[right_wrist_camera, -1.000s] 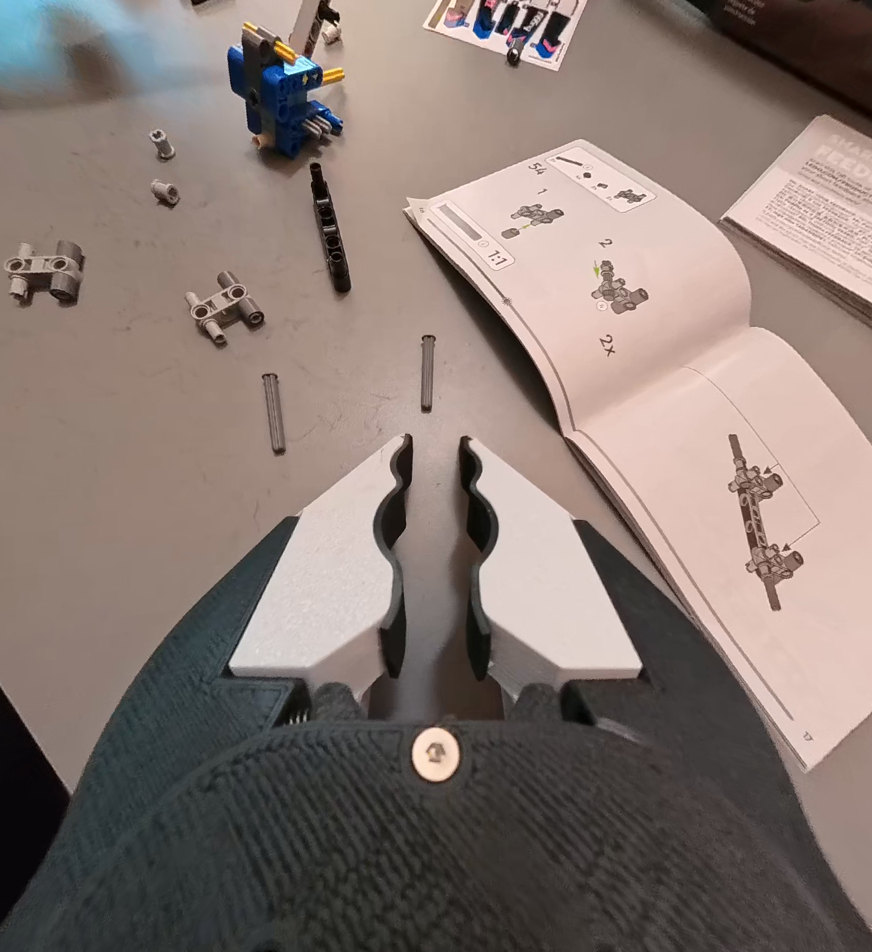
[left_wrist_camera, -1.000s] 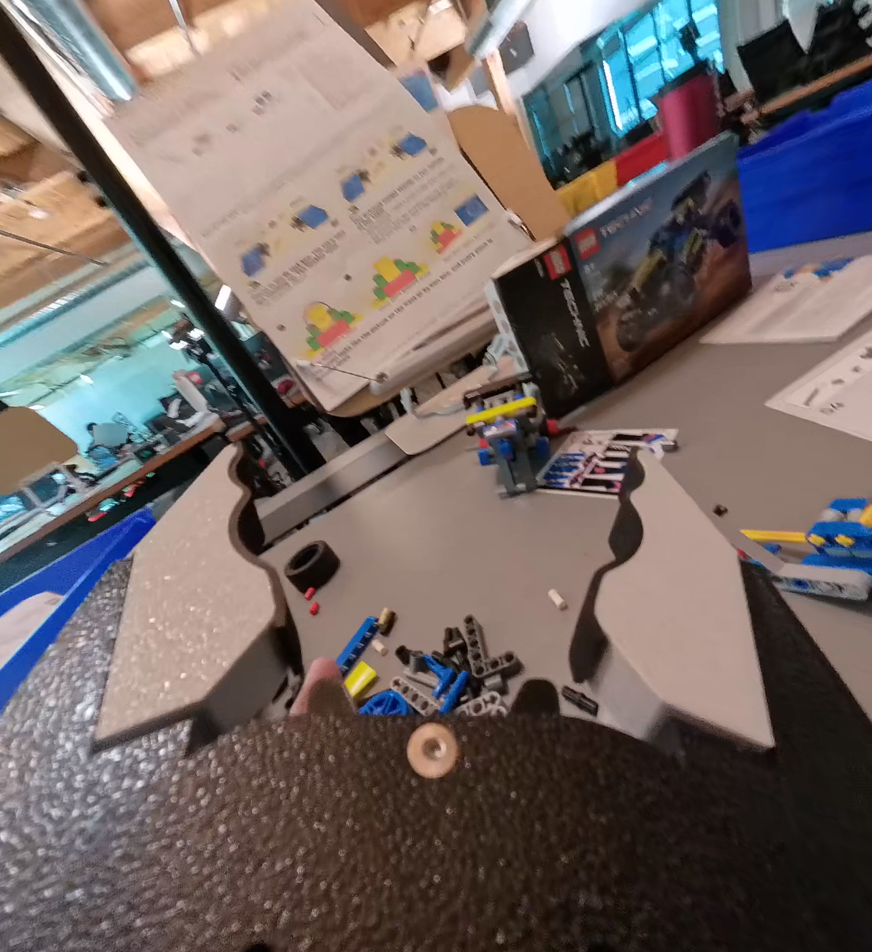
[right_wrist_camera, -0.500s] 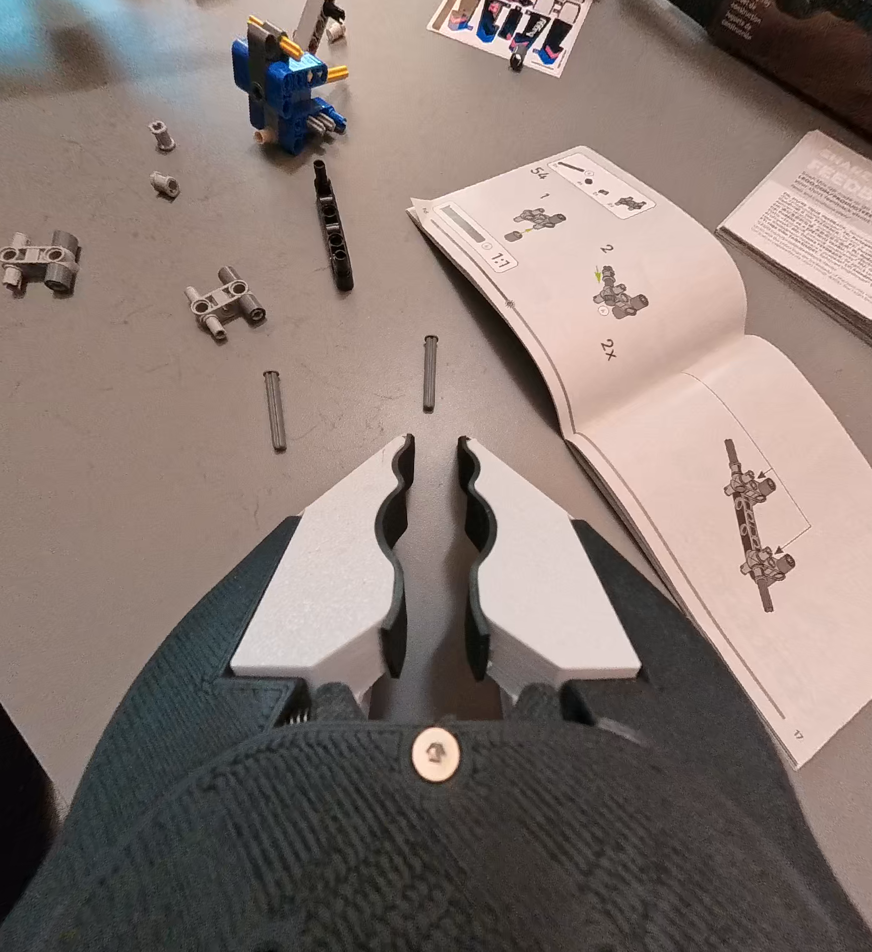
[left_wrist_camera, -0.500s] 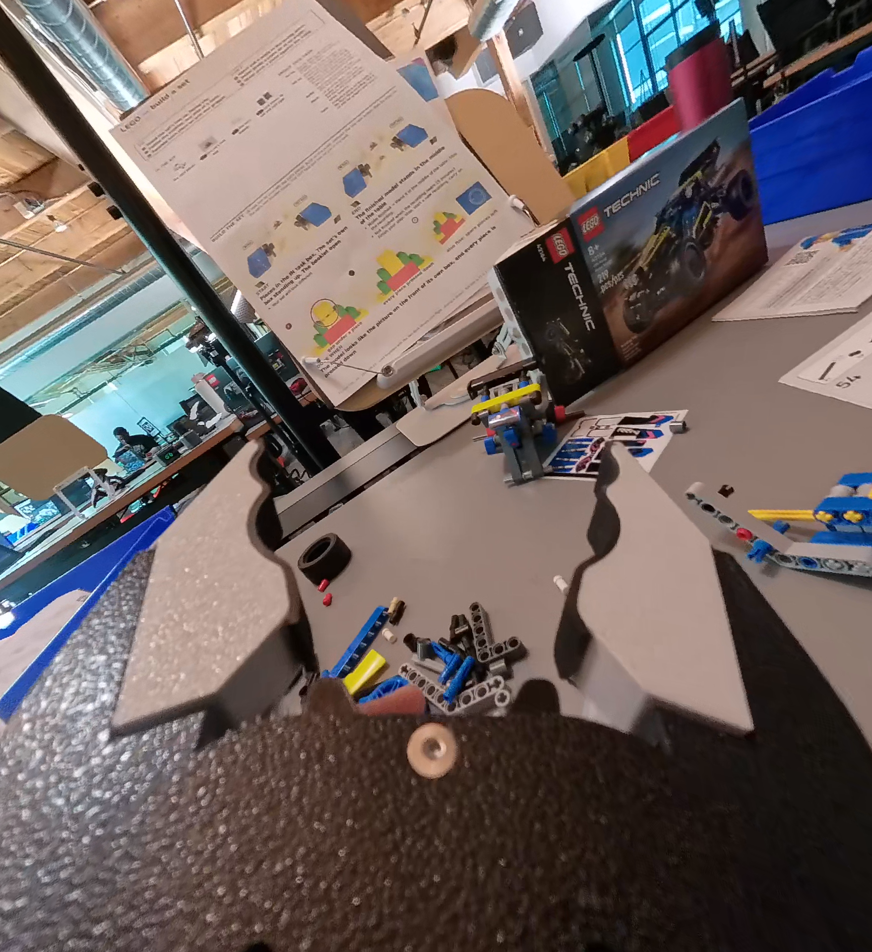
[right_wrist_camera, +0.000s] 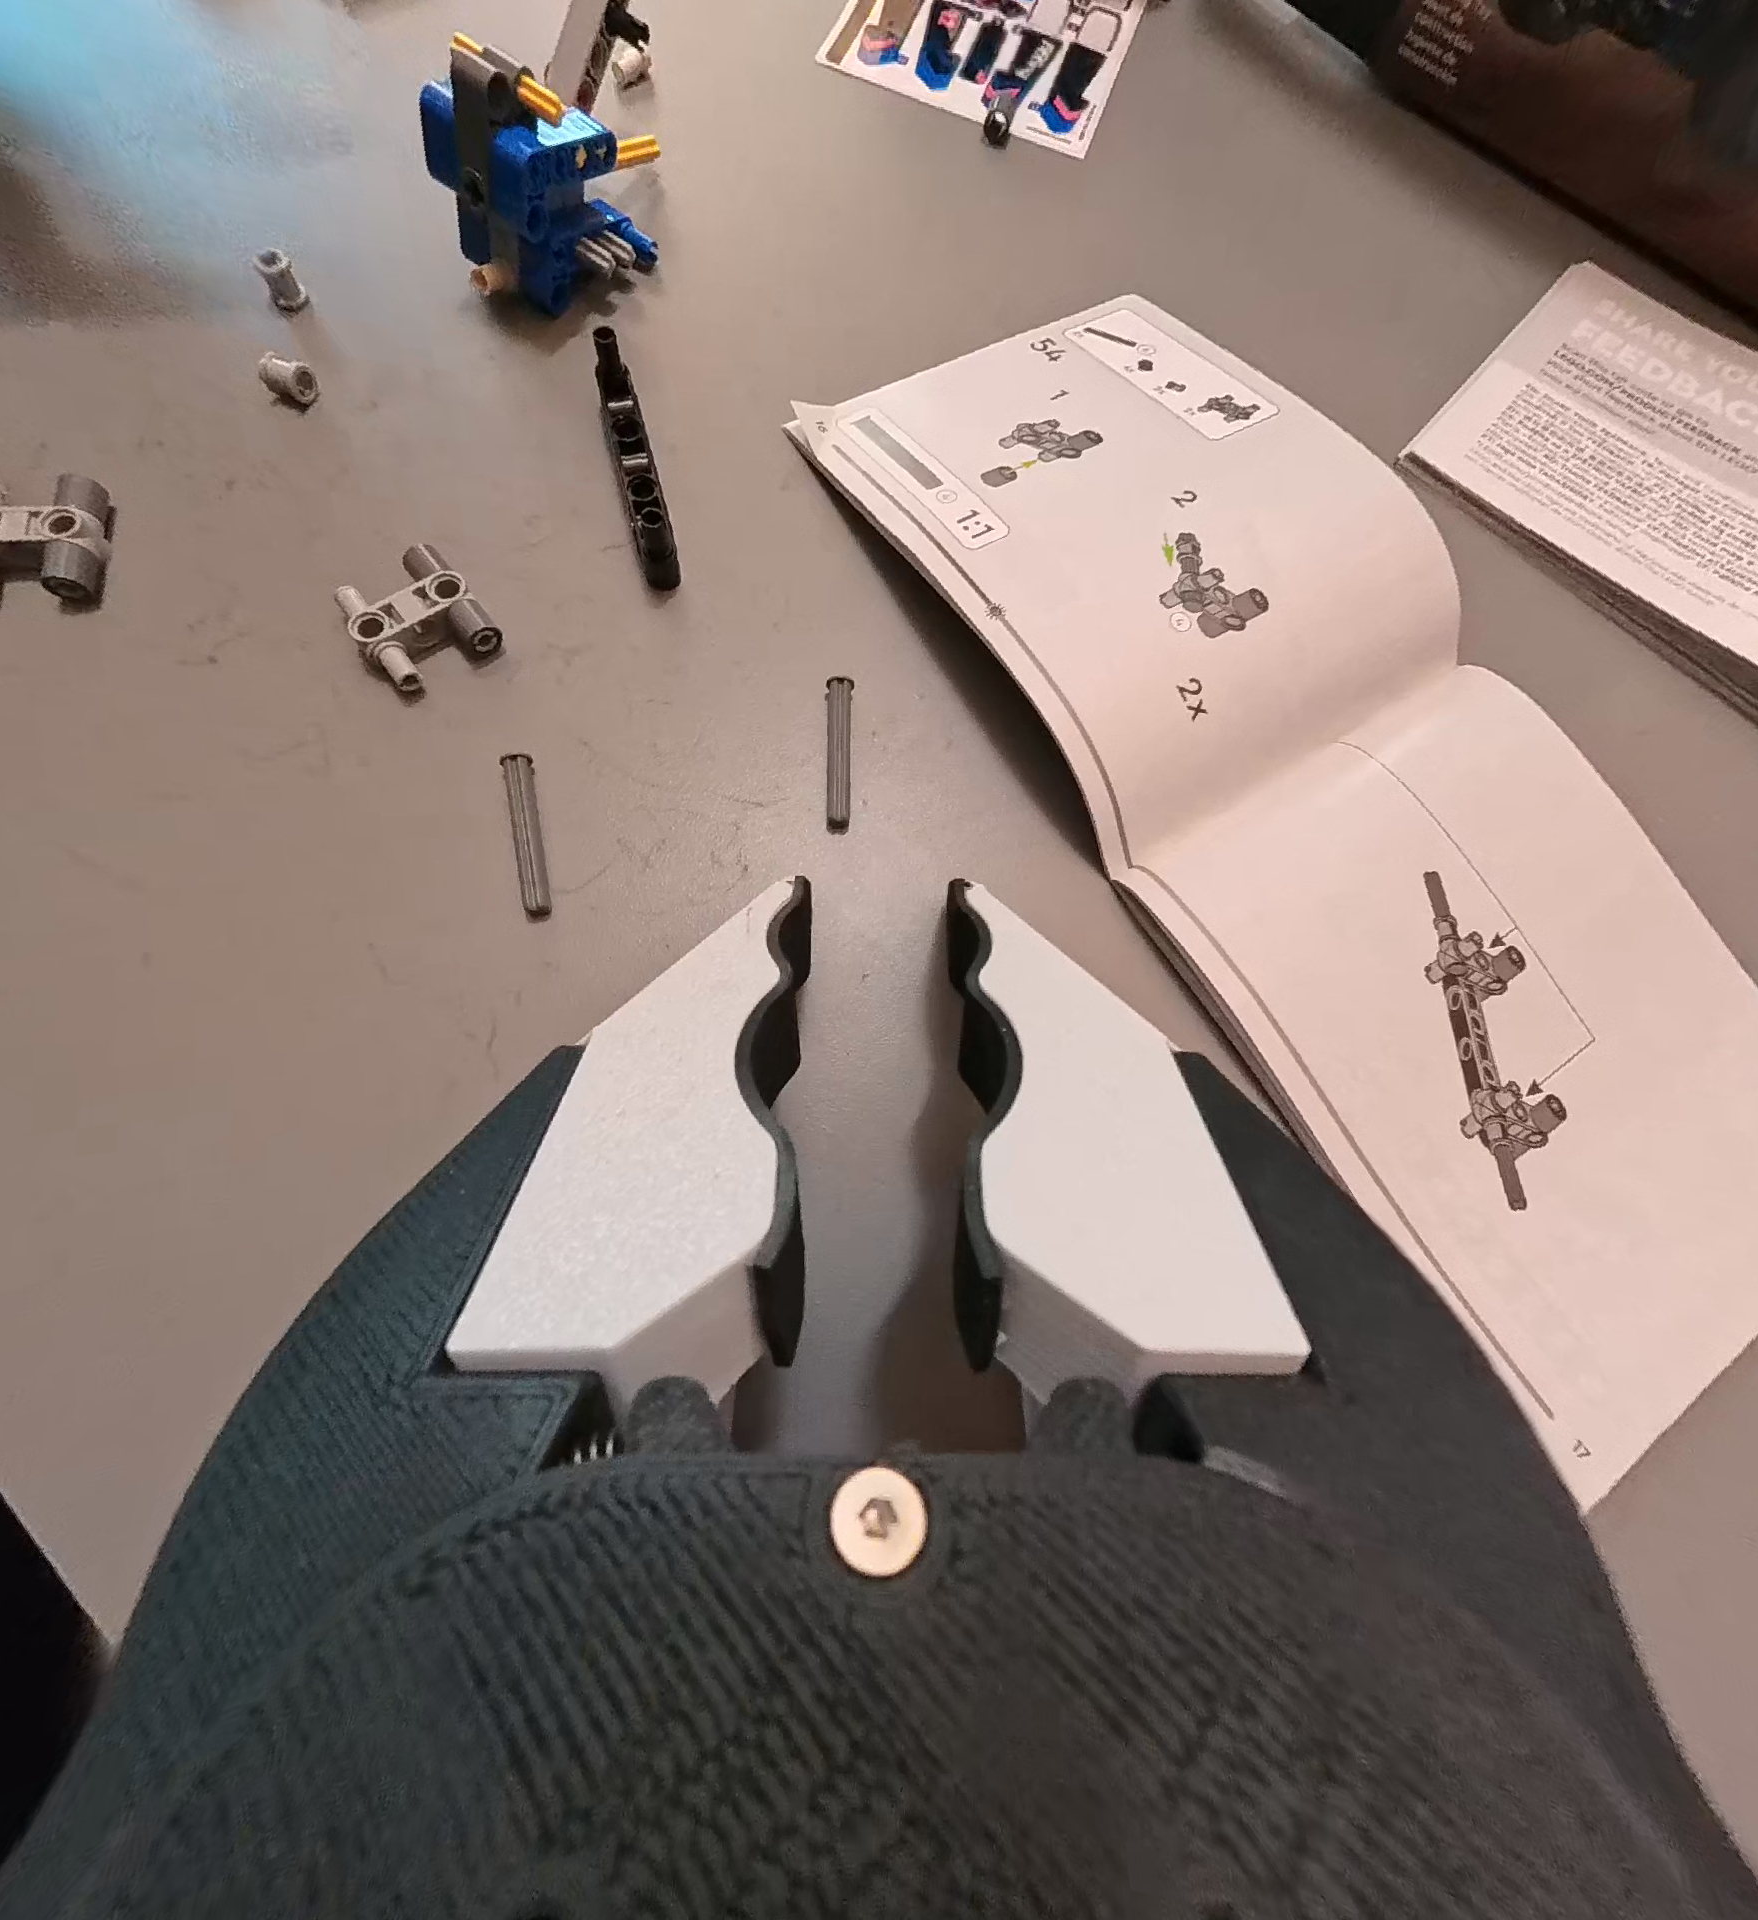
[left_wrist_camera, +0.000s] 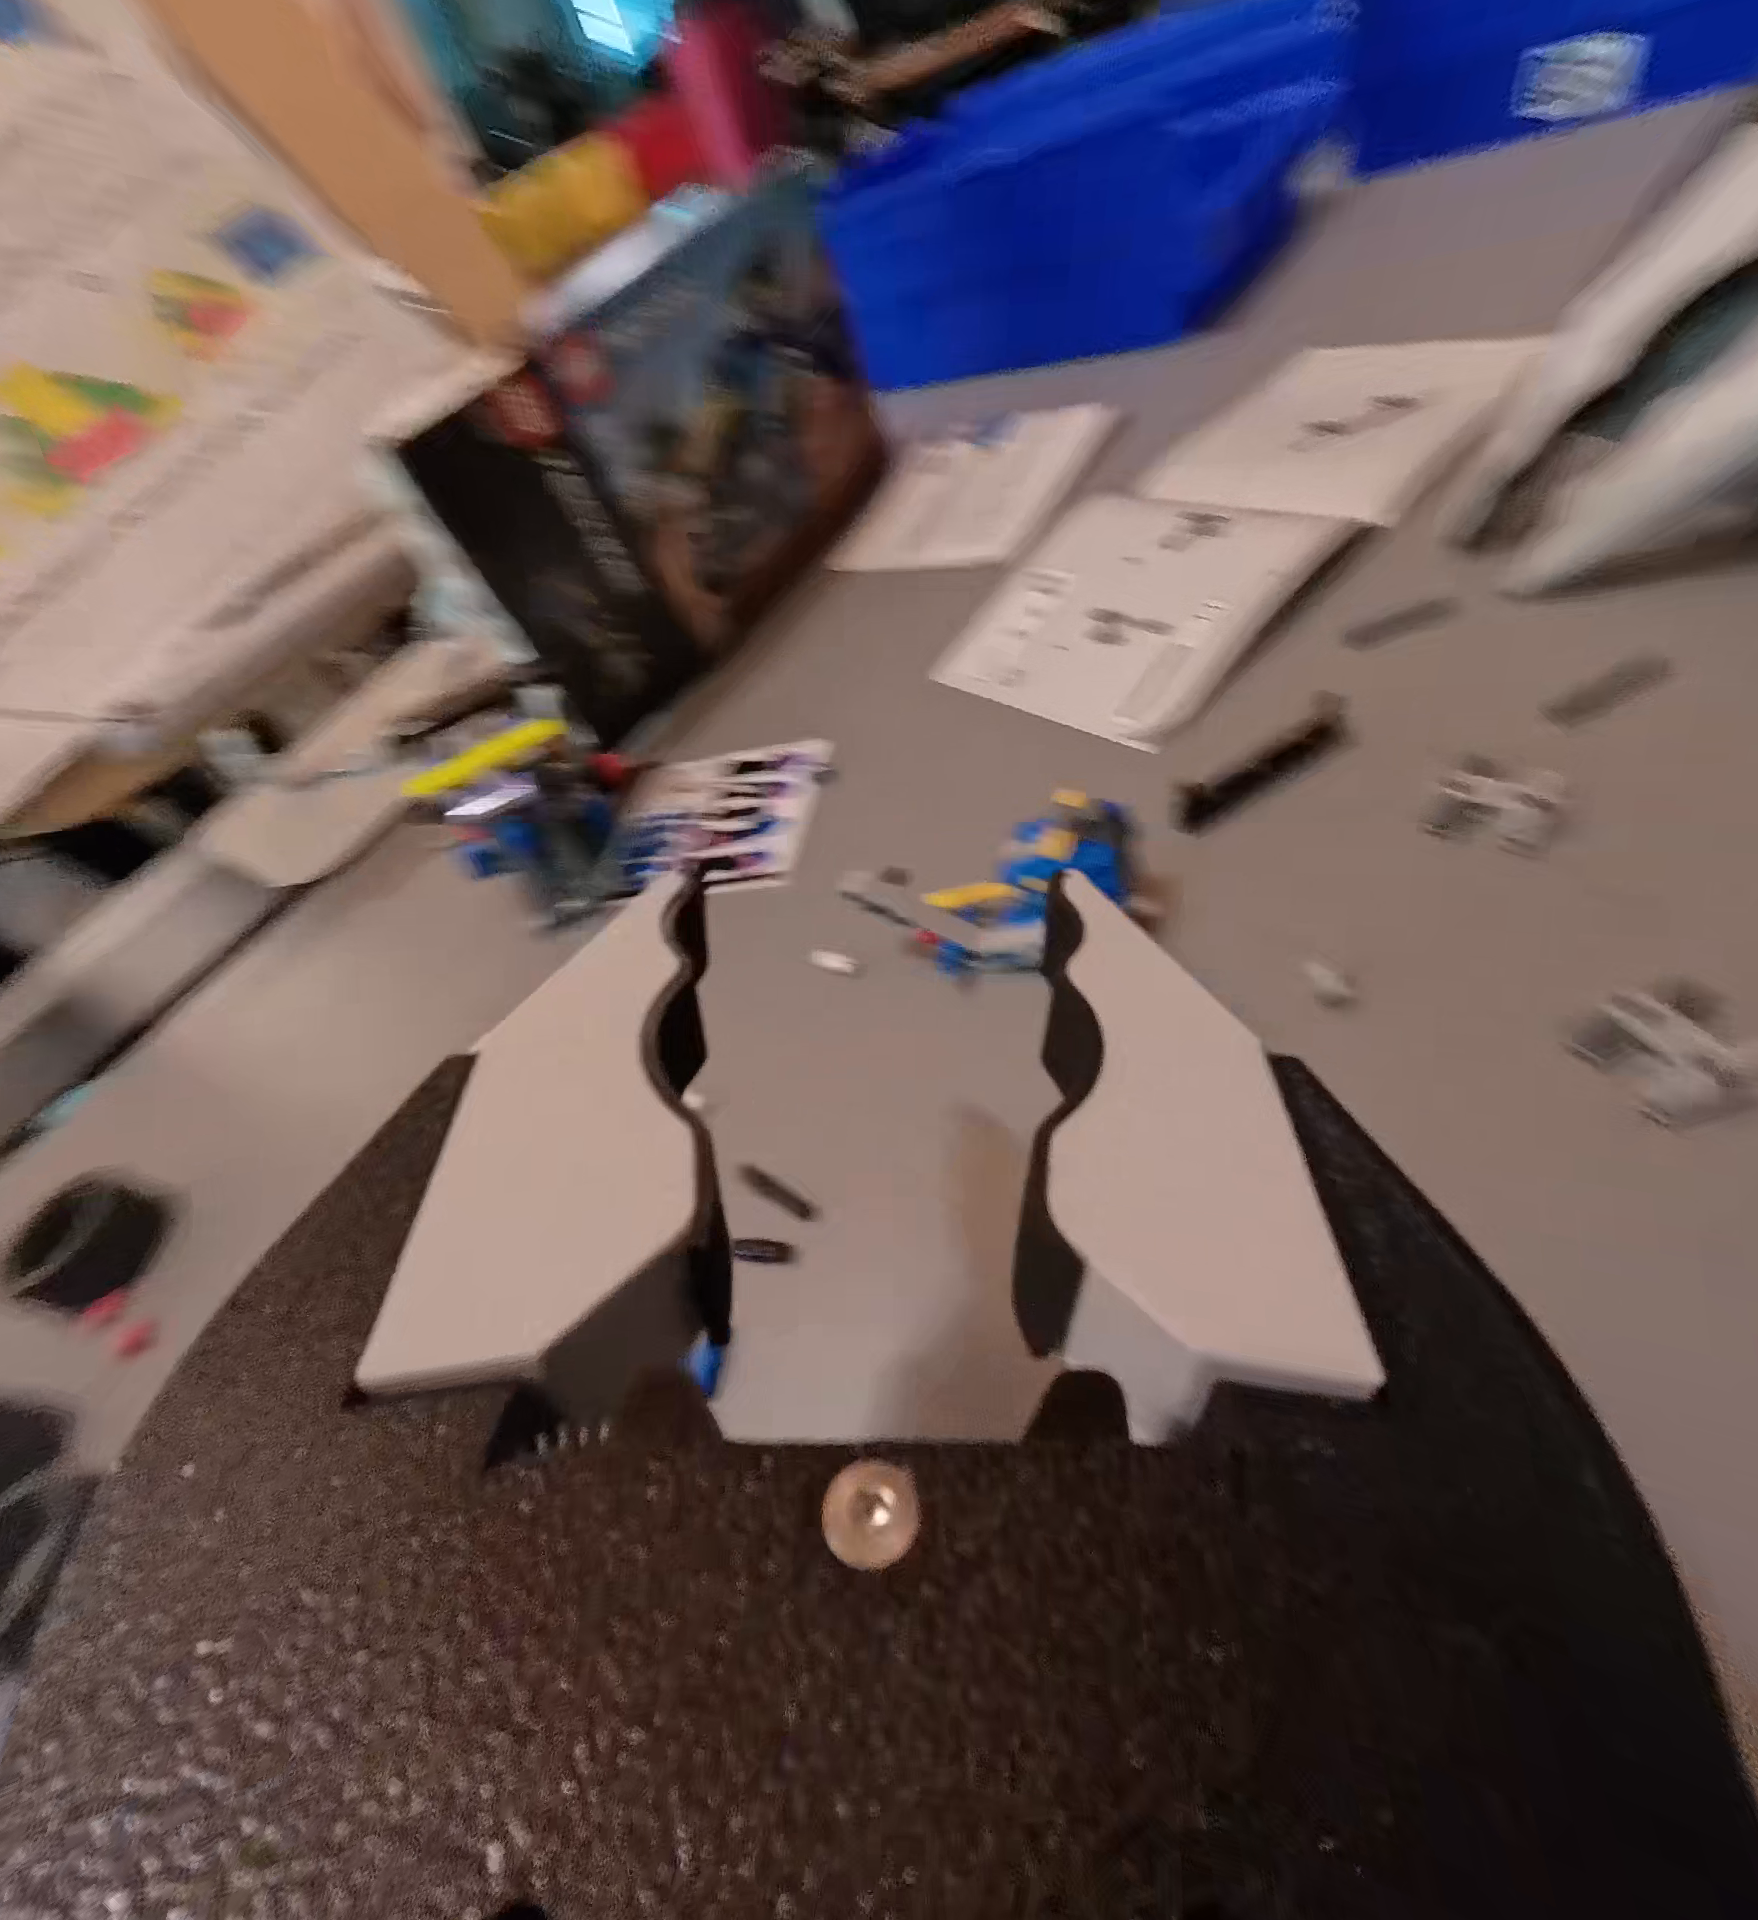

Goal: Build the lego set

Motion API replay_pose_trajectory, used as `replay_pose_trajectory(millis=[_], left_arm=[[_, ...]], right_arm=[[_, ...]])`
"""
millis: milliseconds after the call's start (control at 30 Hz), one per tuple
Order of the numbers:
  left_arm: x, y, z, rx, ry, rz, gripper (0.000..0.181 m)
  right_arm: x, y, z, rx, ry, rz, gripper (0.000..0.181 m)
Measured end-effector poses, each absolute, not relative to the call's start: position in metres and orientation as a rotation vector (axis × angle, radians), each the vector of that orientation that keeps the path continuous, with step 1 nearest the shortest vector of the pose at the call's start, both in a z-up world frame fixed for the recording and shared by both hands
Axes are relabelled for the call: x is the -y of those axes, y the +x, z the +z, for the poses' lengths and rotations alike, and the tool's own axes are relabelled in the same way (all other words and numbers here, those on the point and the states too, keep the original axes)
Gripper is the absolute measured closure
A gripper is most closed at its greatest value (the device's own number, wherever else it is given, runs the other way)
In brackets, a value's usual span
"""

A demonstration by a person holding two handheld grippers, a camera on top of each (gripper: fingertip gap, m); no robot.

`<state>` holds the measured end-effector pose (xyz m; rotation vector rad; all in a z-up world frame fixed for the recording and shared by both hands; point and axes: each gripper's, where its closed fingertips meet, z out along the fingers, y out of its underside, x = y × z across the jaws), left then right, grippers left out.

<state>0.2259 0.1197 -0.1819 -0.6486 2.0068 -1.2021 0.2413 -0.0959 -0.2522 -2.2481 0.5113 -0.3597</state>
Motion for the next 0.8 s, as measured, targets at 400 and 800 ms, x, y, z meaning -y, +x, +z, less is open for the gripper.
replay_pose_trajectory(millis=[400,800], left_arm=[[-0.052,0.123,-0.237,-2.666,-0.288,-1.276,0.146],[-0.032,0.129,-0.254,-2.816,-0.218,-1.204,0.156]], right_arm=[[0.104,0.238,-0.253,-0.553,-2.238,-0.295,0.142],[0.106,0.229,-0.253,-0.527,-2.242,-0.297,0.139]])
